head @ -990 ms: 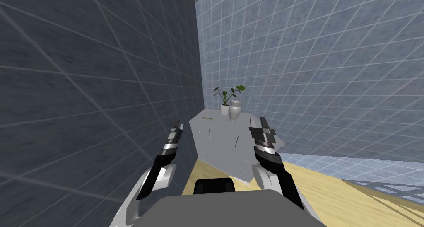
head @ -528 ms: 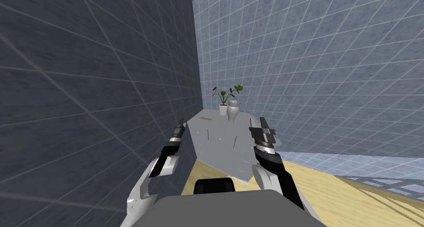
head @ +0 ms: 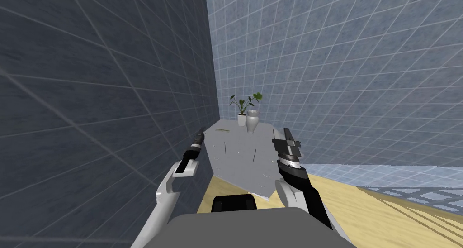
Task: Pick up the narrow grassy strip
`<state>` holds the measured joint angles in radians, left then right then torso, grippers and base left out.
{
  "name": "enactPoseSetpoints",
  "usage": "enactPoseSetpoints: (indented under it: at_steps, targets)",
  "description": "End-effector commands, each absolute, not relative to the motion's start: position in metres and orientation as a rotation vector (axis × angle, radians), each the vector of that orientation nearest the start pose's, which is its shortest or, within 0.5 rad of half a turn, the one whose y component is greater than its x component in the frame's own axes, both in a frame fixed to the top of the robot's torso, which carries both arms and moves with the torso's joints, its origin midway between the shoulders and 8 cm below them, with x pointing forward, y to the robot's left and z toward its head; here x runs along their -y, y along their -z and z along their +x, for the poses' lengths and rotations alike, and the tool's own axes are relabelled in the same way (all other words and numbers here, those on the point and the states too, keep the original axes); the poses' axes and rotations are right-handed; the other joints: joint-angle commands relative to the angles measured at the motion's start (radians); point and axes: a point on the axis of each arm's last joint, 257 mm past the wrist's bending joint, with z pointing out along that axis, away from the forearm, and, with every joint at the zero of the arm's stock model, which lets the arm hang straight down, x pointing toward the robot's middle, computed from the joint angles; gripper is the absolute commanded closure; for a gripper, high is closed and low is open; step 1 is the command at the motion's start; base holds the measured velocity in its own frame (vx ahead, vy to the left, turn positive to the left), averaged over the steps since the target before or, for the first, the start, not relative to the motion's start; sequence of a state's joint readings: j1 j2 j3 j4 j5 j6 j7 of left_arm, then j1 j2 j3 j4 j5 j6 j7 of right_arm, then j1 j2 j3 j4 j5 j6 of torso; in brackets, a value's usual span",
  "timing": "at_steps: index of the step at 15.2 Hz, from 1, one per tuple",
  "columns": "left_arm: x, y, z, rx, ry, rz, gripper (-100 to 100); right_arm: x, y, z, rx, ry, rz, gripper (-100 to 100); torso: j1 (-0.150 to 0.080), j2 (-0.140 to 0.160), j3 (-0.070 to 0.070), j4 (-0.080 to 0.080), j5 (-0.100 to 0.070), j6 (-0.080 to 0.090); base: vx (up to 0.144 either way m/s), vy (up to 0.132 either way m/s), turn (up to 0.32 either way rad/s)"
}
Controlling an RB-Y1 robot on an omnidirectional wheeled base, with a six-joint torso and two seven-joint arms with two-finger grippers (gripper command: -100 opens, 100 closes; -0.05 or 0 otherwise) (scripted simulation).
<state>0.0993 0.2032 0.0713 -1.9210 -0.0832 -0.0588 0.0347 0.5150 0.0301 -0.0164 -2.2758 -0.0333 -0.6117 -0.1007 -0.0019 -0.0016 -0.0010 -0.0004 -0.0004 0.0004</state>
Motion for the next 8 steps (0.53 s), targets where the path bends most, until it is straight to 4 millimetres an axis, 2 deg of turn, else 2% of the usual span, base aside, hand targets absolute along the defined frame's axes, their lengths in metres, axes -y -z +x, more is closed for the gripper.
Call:
enactPoseSetpoints:
  at_steps: [1,2,3,5,6,8]
  targets:
    - [-0.299,0.081,0.519,-1.087,1.081,-0.839,-100,0.29,-0.039,0.321,-0.472,-1.412,0.651,0,0.0,0.0,0.0,0.0,0.0,0.0,0.012,-0.024,-0.066]
    - [-0.297,0.076,0.521,-1.081,1.087,-0.832,-100,0.29,-0.039,0.321,-0.472,-1.412,0.651,0,0.0,0.0,0.0,0.0,0.0,0.0,0.01,-0.016,-0.02]
    - [-0.303,0.087,0.533,-1.113,1.055,-0.858,-100,0.29,-0.039,0.321,-0.472,-1.412,0.651,0,0.0,0.0,0.0,0.0,0.0,0.0,0.012,-0.021,-0.044]
    - [-0.3,0.081,0.541,-1.114,1.057,-0.862,-100,0.29,-0.039,0.321,-0.472,-1.412,0.651,0,0.0,0.0,0.0,0.0,0.0,0.0,0.016,-0.02,-0.039]
    - [-0.306,0.09,0.553,-1.142,1.028,-0.885,-100,0.29,-0.039,0.321,-0.472,-1.412,0.651,0,0.0,0.0,0.0,0.0,0.0,0.0,0.015,-0.021,-0.064]
    - [-0.303,0.086,0.561,-1.148,1.026,-0.895,-100,0.29,-0.039,0.321,-0.472,-1.412,0.651,0,0.0,0.0,0.0,0.0,0.0,0.0,0.013,-0.021,-0.041]
